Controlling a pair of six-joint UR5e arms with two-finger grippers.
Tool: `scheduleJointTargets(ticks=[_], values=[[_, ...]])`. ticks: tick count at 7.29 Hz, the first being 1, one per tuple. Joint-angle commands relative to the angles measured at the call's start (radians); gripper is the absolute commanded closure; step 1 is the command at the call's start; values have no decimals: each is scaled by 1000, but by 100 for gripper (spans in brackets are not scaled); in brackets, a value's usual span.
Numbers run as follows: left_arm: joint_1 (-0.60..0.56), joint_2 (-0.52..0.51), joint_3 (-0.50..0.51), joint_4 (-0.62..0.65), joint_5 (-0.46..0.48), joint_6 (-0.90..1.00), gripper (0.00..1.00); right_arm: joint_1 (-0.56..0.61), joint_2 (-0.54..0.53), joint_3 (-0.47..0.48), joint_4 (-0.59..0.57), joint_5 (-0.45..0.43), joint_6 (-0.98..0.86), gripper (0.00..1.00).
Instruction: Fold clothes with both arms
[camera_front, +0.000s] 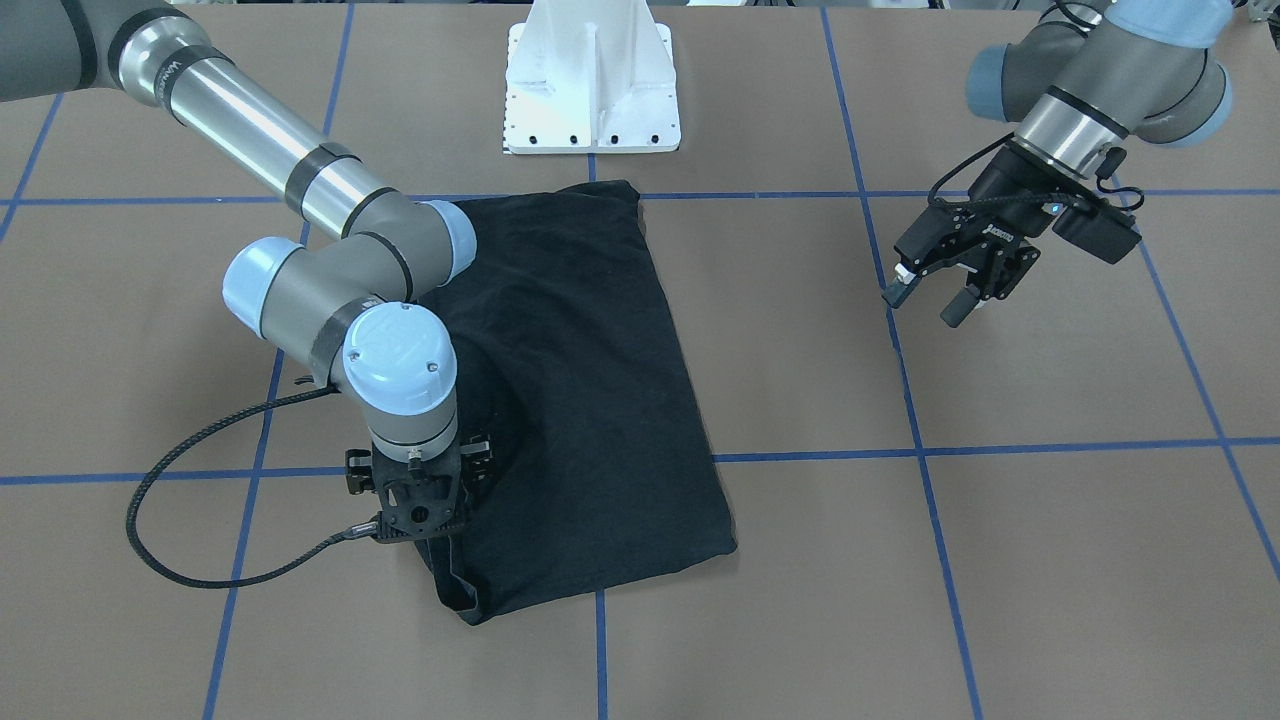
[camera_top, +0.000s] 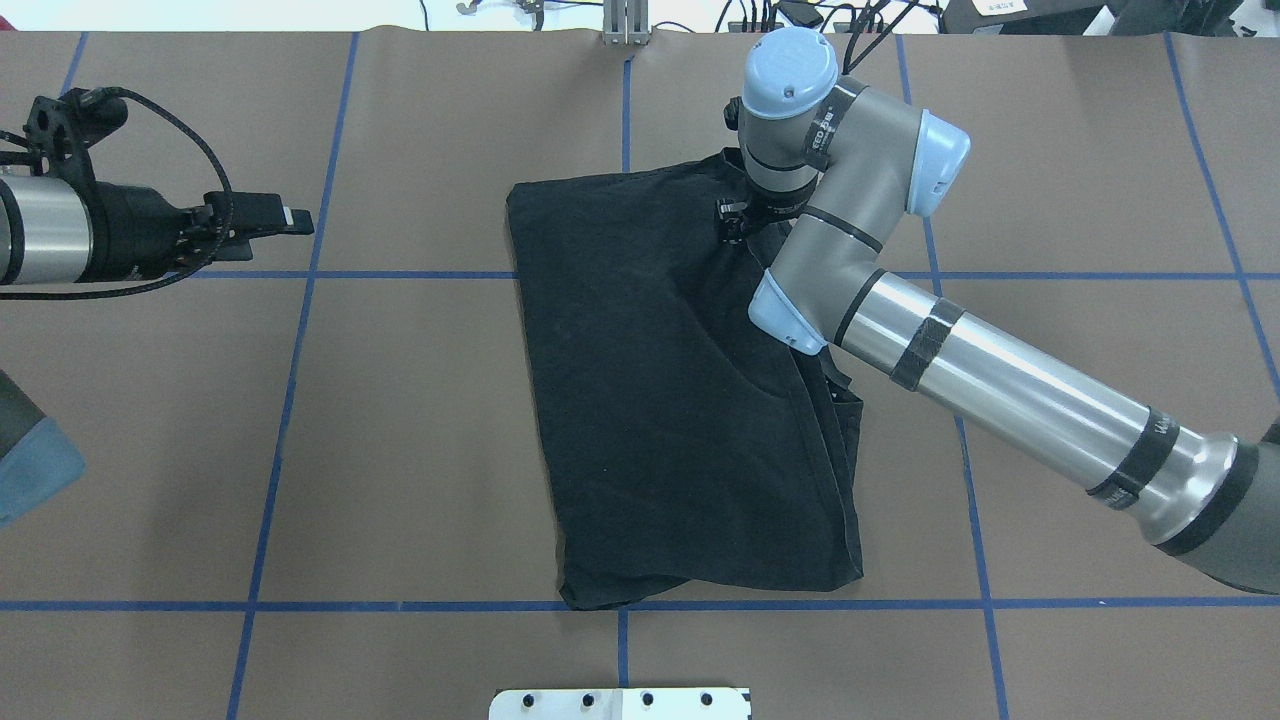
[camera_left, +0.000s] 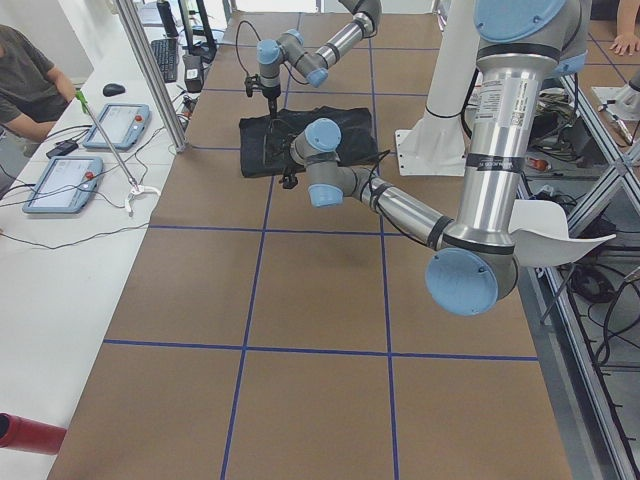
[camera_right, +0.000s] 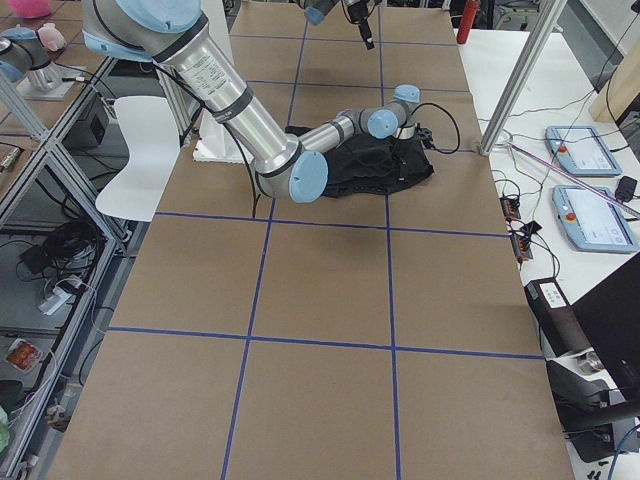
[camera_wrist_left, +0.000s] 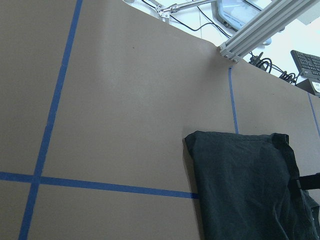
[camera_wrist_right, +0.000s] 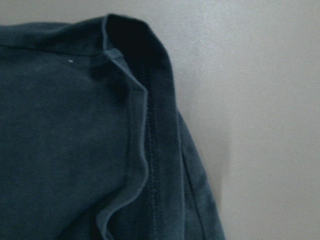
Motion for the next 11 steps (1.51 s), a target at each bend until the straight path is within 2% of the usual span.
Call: scheduleJointTargets(ticks=[1, 4, 5, 7, 9, 10, 11], values=[[2, -1, 0, 0, 0, 0, 0, 35, -48, 22, 4, 2, -85, 4], [2, -1, 0, 0, 0, 0, 0, 90, -48, 144, -142, 42, -105, 4], [3, -1, 0, 0, 0, 0, 0, 93, -94, 237, -181, 60, -12, 4], [3, -1, 0, 0, -2, 0, 0, 42, -273, 527, -168, 56, 519, 4], [3, -1, 0, 0, -5, 0, 0, -21, -303, 626, -166, 51, 961, 4], [3, -1, 0, 0, -6, 0, 0, -63, -311, 640, -143, 36, 1118, 4], [3, -1, -2, 0, -6, 0, 0, -128, -393, 670, -65, -16, 1265, 4]])
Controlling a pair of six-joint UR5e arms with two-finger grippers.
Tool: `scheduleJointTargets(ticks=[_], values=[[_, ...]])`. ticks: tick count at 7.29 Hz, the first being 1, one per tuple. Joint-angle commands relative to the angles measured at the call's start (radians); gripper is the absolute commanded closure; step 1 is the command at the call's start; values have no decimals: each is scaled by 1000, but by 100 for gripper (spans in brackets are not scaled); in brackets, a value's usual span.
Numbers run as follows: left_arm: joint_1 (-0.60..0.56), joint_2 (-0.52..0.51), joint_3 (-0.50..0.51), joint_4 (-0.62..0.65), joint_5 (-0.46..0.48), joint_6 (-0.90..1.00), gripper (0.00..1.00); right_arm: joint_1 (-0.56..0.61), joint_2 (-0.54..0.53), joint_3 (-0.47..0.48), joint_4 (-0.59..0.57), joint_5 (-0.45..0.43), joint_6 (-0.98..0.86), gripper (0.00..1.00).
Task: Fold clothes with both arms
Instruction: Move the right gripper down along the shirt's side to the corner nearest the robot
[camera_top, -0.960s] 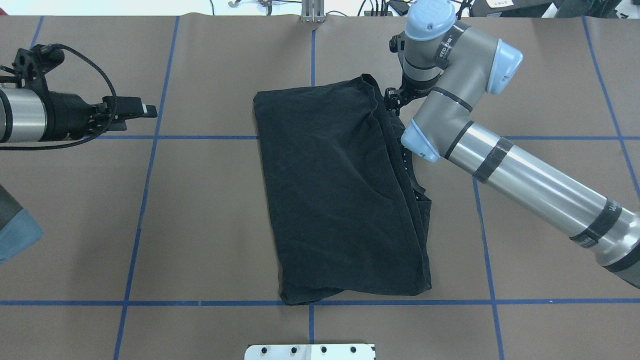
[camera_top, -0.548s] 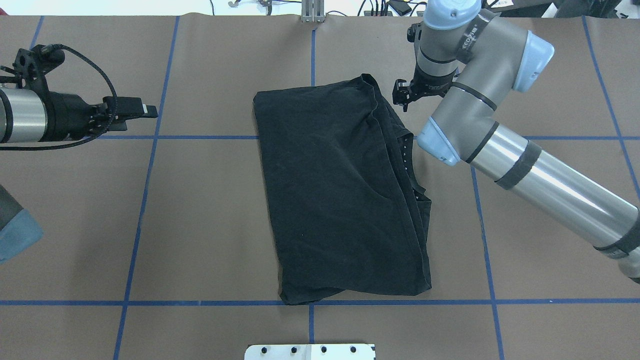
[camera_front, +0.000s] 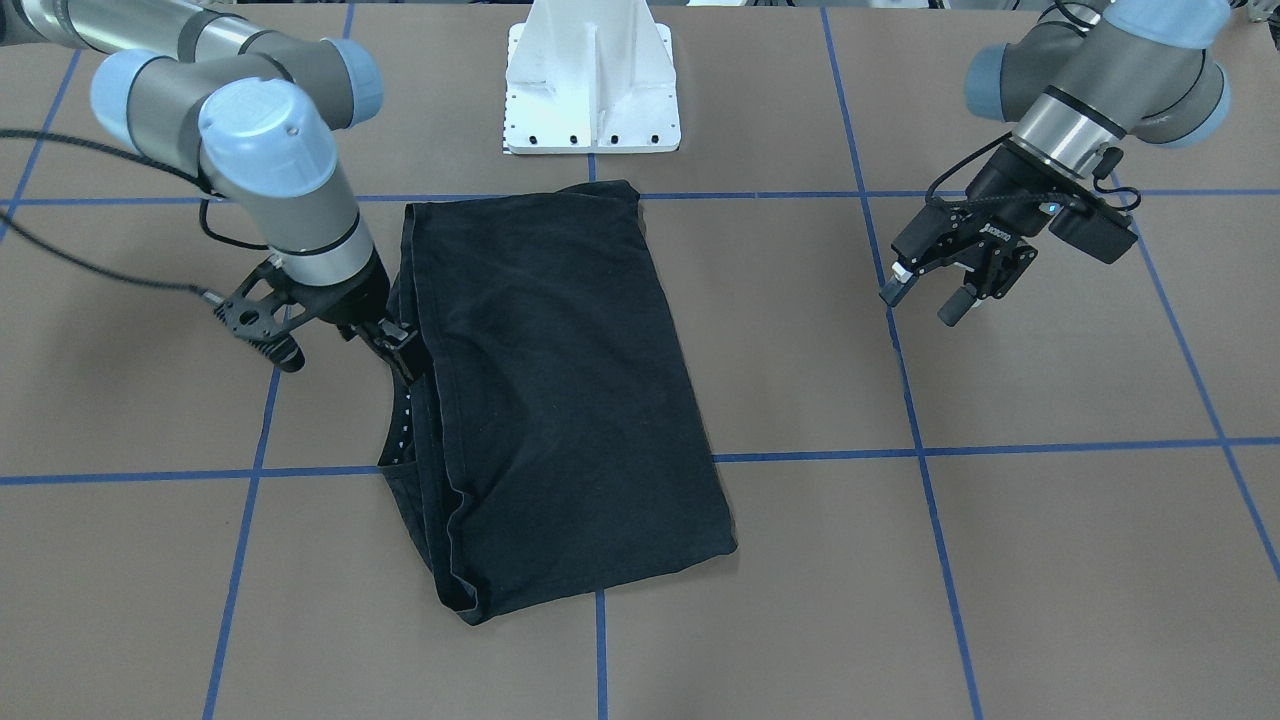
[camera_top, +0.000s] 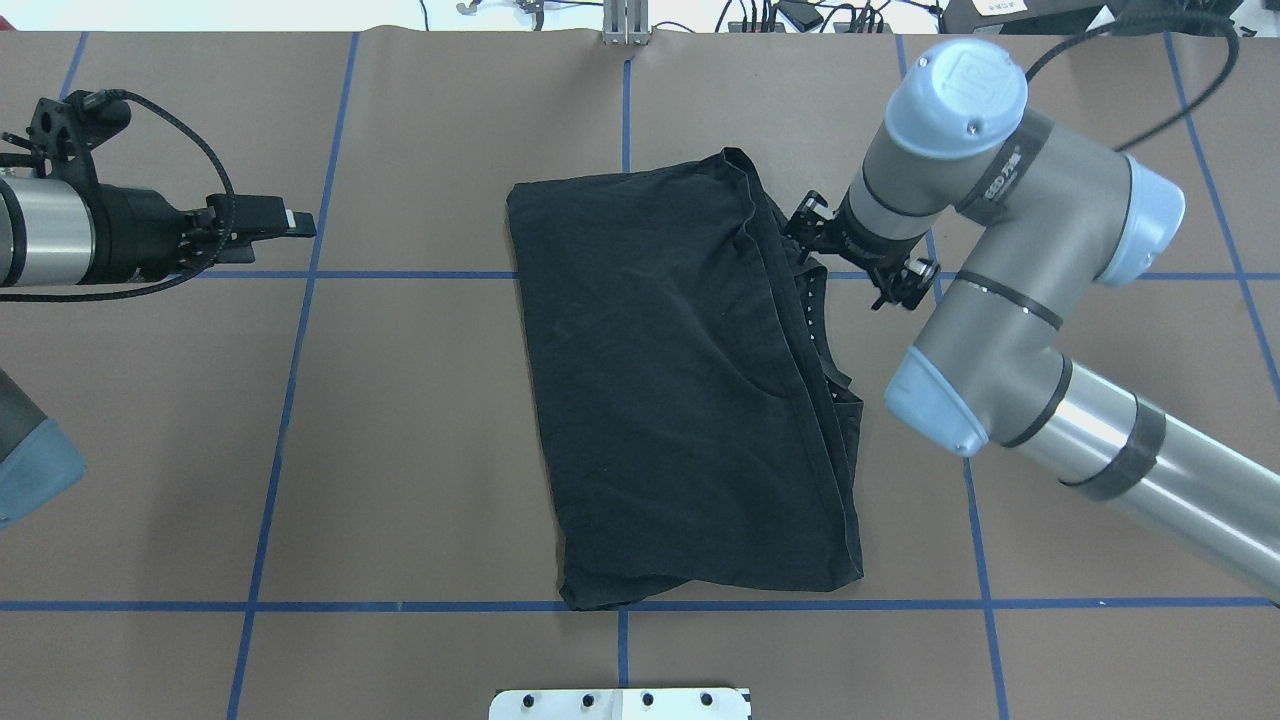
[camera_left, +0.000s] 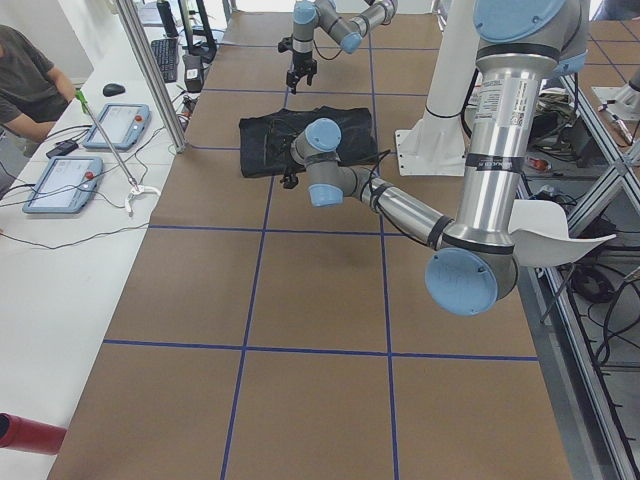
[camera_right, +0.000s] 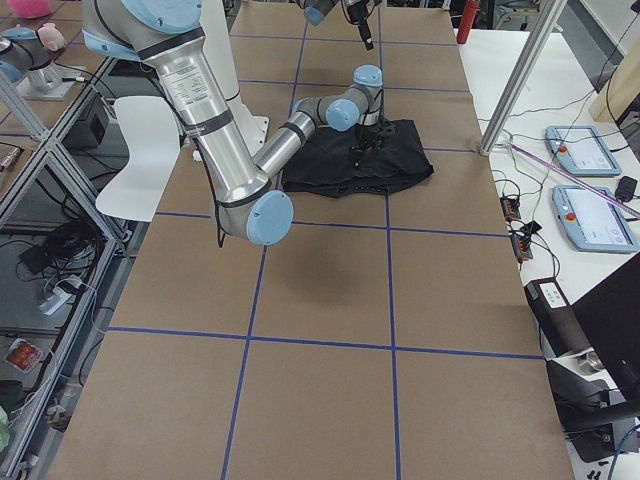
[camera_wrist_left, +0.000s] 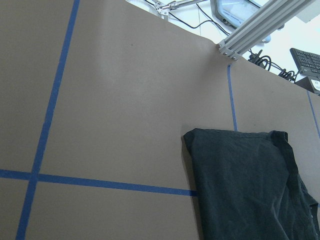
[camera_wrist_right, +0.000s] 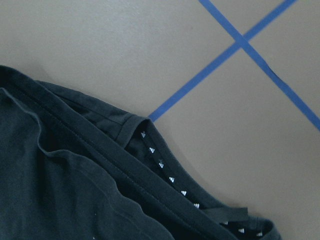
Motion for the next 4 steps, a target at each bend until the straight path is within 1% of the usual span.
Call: scheduleJointTargets(ticks=[1, 2, 4], values=[[2, -2, -1, 0, -1, -2, 0, -124, -188, 87, 232, -95, 275, 4], [2, -2, -1, 0, 1, -2, 0, -151, -254, 134, 261, -100, 330, 4], [2, -2, -4, 0, 1, -2, 0, -229, -310, 193, 269, -155, 442, 4]])
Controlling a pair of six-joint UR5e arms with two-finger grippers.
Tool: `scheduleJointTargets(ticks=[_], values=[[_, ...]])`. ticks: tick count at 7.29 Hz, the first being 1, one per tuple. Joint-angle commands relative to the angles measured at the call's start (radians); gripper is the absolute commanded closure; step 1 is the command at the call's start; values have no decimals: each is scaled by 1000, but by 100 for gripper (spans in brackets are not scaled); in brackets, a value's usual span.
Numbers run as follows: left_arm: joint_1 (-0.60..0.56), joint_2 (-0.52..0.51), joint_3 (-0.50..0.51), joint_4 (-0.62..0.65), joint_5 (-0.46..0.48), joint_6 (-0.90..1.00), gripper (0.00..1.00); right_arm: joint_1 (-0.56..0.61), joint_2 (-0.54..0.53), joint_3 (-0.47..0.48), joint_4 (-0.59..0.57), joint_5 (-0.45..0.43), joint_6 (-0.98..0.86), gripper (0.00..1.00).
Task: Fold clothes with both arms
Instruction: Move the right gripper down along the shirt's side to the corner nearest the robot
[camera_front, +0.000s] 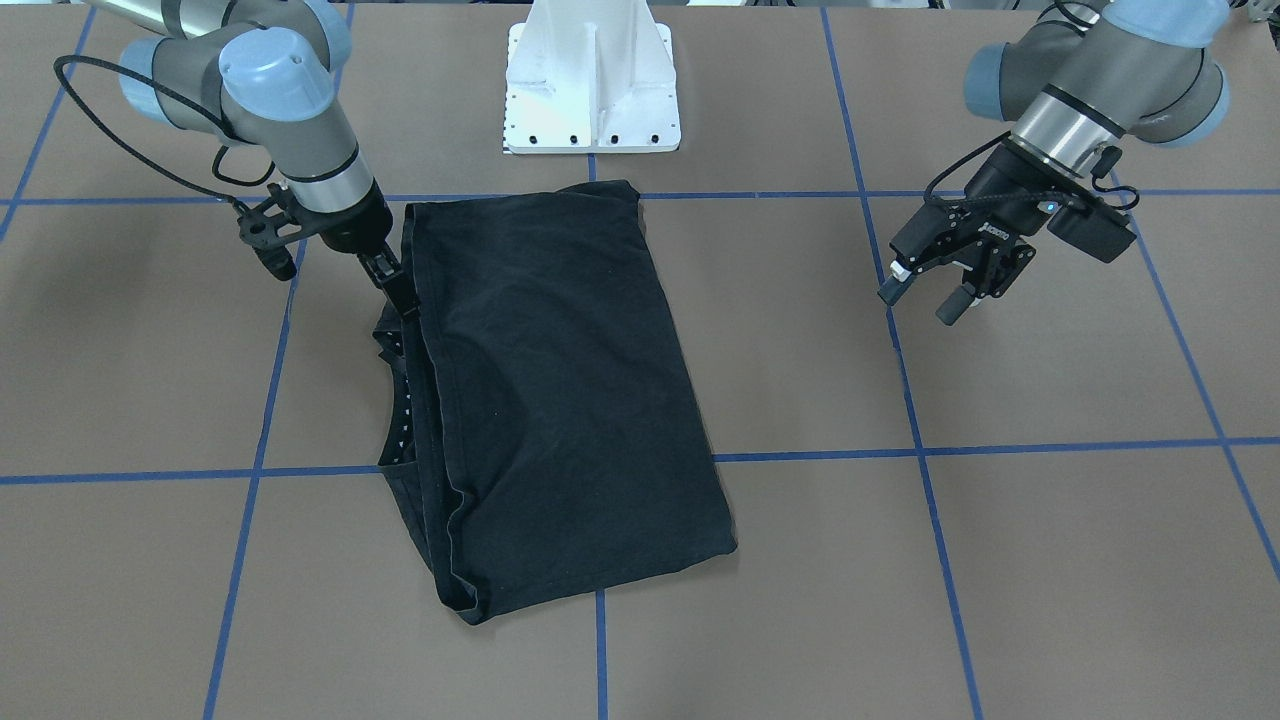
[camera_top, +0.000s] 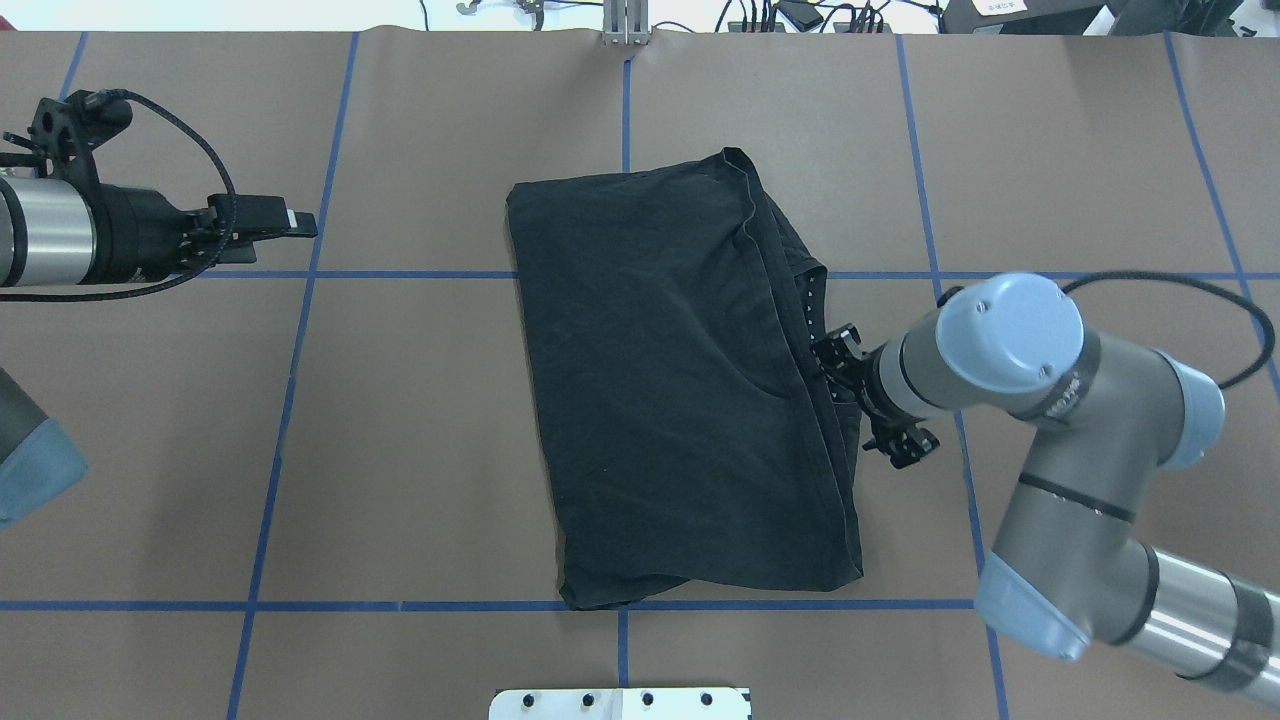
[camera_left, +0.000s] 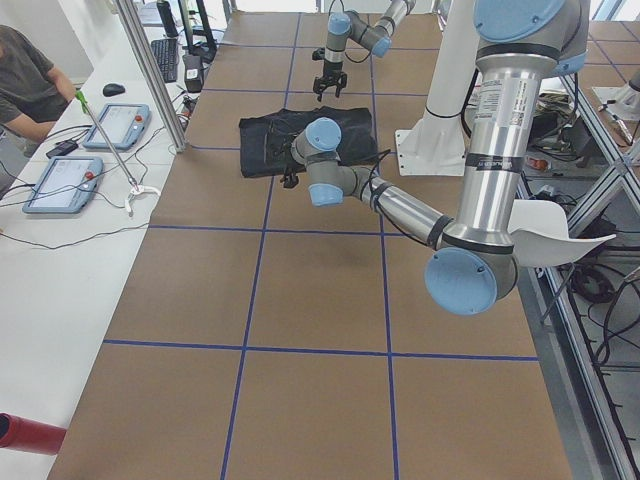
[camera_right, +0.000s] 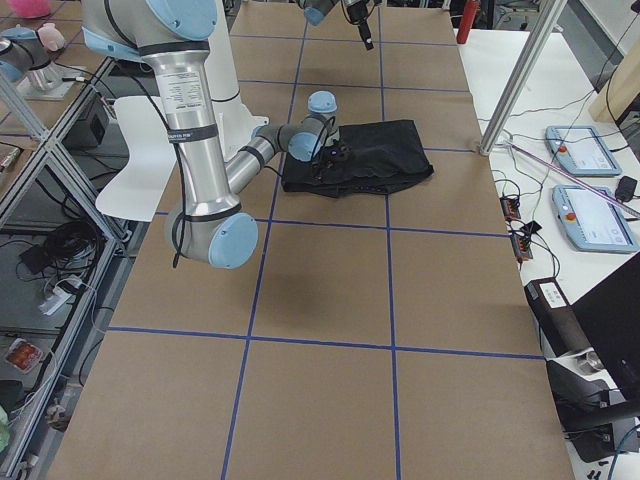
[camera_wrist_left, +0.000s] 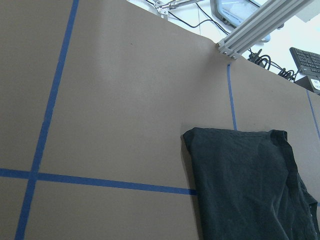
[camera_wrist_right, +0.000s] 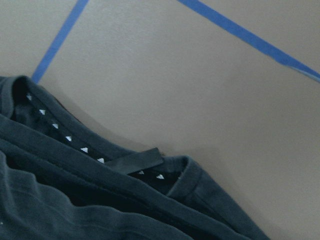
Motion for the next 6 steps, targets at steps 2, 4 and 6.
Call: scheduleJointTargets(ticks=[2, 4, 6], values=[[0, 1, -5, 0, 0, 0, 0, -145, -46, 50, 14, -139, 122, 8], [0, 1, -7, 0, 0, 0, 0, -157, -51, 44, 13, -162, 123, 10], [0, 1, -5, 0, 0, -2, 0, -179, -62, 41, 13, -175, 124, 12]])
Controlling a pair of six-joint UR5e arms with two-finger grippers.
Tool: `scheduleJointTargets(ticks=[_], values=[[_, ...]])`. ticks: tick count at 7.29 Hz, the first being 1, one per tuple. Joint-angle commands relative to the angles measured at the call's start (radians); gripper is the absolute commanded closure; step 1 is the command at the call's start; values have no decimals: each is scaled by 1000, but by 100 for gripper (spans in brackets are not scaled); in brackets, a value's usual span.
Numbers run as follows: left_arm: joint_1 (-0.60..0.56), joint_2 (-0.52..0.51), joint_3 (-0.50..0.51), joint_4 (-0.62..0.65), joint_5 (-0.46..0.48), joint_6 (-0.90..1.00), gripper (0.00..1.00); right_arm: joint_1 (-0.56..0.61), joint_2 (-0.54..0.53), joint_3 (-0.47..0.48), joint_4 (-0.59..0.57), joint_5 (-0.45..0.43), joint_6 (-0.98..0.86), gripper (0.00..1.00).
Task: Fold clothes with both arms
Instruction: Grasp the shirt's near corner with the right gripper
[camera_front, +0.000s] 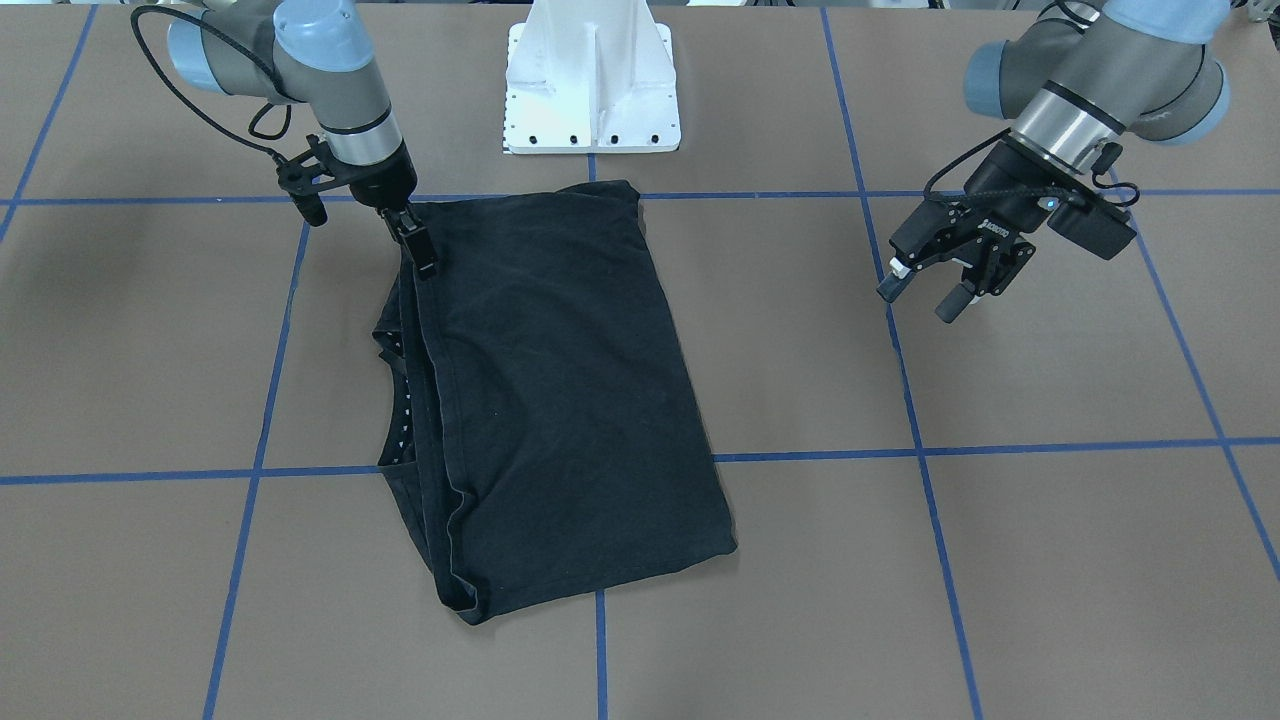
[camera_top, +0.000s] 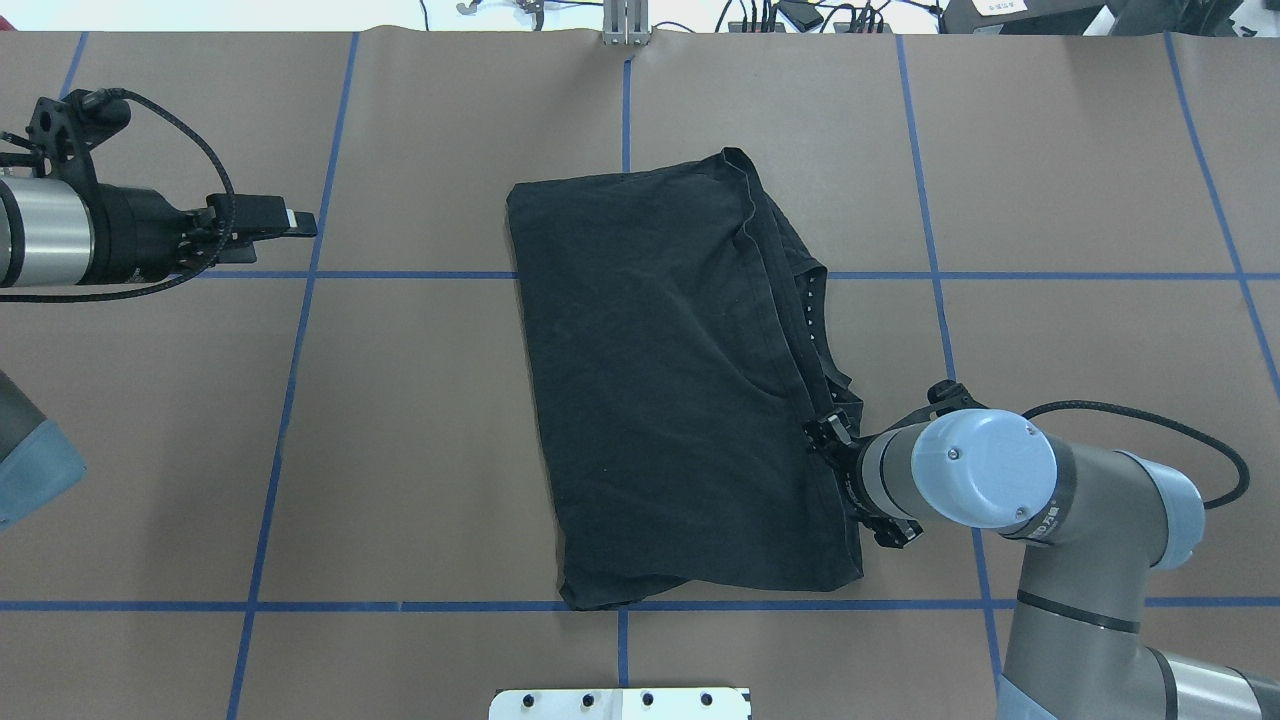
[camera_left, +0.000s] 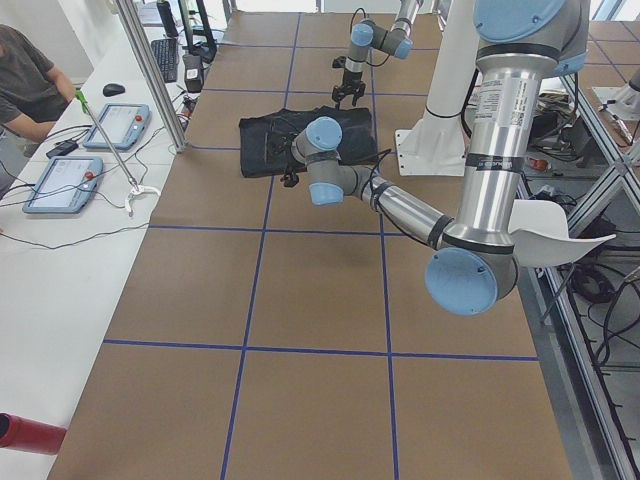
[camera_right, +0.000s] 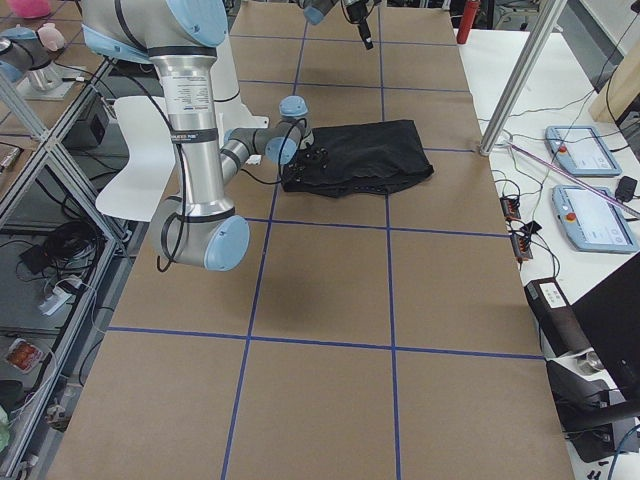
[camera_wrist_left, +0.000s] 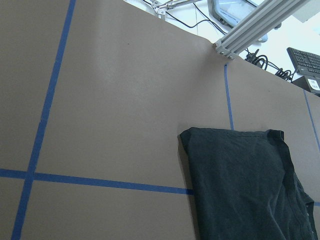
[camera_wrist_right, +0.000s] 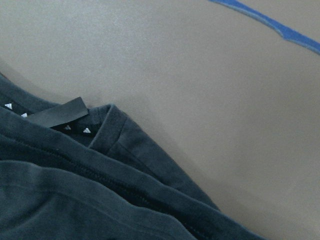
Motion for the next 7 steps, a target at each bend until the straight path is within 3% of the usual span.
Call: scheduleJointTargets(ticks=[1, 7], values=[[0, 0, -3, 0, 0, -1, 0, -18, -7, -14, 0, -13, -7, 12], [-2, 0, -7, 0, 0, -1, 0, -39, 0, -34, 2, -17, -13, 15]])
